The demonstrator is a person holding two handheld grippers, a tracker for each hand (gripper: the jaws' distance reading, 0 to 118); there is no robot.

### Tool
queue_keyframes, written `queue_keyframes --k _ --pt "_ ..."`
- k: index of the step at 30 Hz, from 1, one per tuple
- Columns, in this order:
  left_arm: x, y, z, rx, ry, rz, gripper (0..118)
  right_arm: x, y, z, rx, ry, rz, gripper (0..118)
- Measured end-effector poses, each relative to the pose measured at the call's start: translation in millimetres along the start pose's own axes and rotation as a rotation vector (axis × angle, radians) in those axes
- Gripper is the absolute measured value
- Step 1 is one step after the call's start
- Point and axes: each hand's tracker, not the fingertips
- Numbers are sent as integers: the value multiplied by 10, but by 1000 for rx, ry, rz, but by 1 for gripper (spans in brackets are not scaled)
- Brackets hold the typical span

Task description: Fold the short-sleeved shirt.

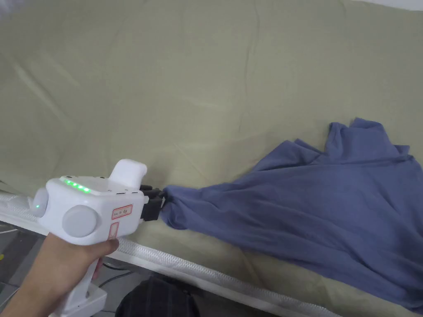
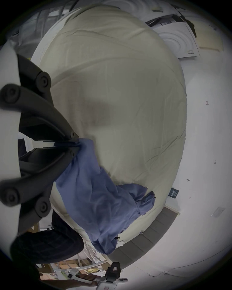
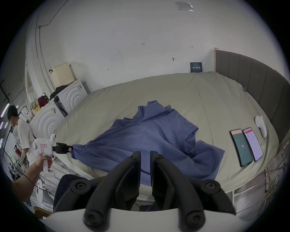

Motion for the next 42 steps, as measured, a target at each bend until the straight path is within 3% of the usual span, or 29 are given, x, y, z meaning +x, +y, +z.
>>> queue_keyframes --k 9,12,18,23,24,25,28,32,38,39,40,42 --pt "204 -11 449 117 -10 61 6 227 627 -646 -53 -23 106 14" --pt "293 -7 492 118 -5 64 6 457 898 -1078 -87 -37 102 14" --pt "321 14 663 152 -9 129 5 831 1377 -1859 -177 -151 178 14" --pt "373 26 837 183 -16 171 4 1039 1633 -2369 -244 -172 157 17" --pt "376 28 846 189 -17 180 4 1066 1657 -2484 -263 -187 161 21" --pt "374 46 846 190 -13 185 4 1083 1671 -2578 -269 -190 169 35" --pt "372 73 840 184 -1 194 4 1110 1656 -2829 -311 -136 188 118" --pt "330 86 819 174 6 219 4 1073 1547 -3101 -334 -108 255 118" --pt "305 78 810 154 36 225 4 1124 1410 -3328 -368 -93 275 118" --pt "302 76 812 151 44 227 4 1142 1393 -3338 -375 -78 266 117" --pt "299 74 814 151 51 227 4 1155 1370 -3345 -399 -36 245 97" --pt "282 66 808 144 63 228 4 1104 1330 -3333 -402 -41 281 13"
